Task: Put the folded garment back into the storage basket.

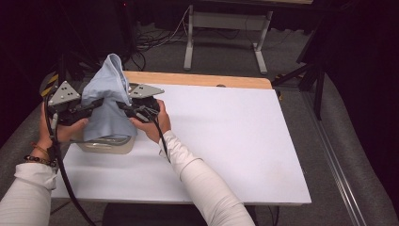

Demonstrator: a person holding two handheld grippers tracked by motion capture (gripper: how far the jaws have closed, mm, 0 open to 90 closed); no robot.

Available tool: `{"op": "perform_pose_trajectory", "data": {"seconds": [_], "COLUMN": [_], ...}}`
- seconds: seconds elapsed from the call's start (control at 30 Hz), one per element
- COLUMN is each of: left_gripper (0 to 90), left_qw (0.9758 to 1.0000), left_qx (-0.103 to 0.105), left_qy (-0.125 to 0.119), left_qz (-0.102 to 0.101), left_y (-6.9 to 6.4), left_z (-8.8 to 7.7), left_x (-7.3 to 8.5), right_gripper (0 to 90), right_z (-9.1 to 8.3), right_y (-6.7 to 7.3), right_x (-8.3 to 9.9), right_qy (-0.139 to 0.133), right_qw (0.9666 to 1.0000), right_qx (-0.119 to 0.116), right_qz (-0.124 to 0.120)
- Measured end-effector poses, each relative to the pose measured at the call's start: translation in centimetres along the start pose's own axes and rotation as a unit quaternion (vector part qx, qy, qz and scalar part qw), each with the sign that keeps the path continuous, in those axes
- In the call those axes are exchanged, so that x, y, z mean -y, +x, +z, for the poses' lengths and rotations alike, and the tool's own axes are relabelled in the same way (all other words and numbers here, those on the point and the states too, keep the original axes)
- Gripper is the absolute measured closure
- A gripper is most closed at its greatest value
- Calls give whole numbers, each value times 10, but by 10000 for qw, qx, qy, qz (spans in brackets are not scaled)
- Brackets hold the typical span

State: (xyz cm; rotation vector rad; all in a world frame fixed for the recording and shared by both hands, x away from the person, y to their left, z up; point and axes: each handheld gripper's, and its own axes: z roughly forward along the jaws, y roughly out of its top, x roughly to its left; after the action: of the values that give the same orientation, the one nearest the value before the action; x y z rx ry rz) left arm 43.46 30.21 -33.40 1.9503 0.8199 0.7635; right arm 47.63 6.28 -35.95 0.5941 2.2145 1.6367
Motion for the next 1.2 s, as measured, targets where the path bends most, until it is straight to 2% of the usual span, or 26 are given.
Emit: {"op": "perform_pose_trajectory", "data": {"seconds": [0.1,0.2,0.43,0.57,0.7,0.83,0.93,1.2], "left_gripper": [703,702,699,695,691,686,684,687], "left_qw": [10000,9999,9992,9983,9971,9963,9958,9947], "left_qx": [-29,20,121,151,210,232,209,203], "left_qy": [18,56,254,491,696,795,875,992], "left_qz": [-23,-121,-295,-269,-244,-217,-179,-152], "left_y": [3,6,8,8,6,4,2,2], "left_z": [0,4,16,24,30,33,36,39], "left_x": [1,13,31,37,40,42,41,39], "right_gripper": [741,740,738,730,722,716,695,611], "right_z": [7,11,23,31,33,32,31,25], "right_y": [4,7,5,3,3,2,1,1], "right_x": [0,2,19,35,42,47,51,55], "right_qy": [41,119,304,471,586,646,711,725], "right_qw": [10000,9999,9995,9985,9975,9970,9961,9964], "right_qx": [31,48,-3,-75,-143,-185,-221,-81], "right_qz": [-45,-62,121,284,367,372,472,425]}}
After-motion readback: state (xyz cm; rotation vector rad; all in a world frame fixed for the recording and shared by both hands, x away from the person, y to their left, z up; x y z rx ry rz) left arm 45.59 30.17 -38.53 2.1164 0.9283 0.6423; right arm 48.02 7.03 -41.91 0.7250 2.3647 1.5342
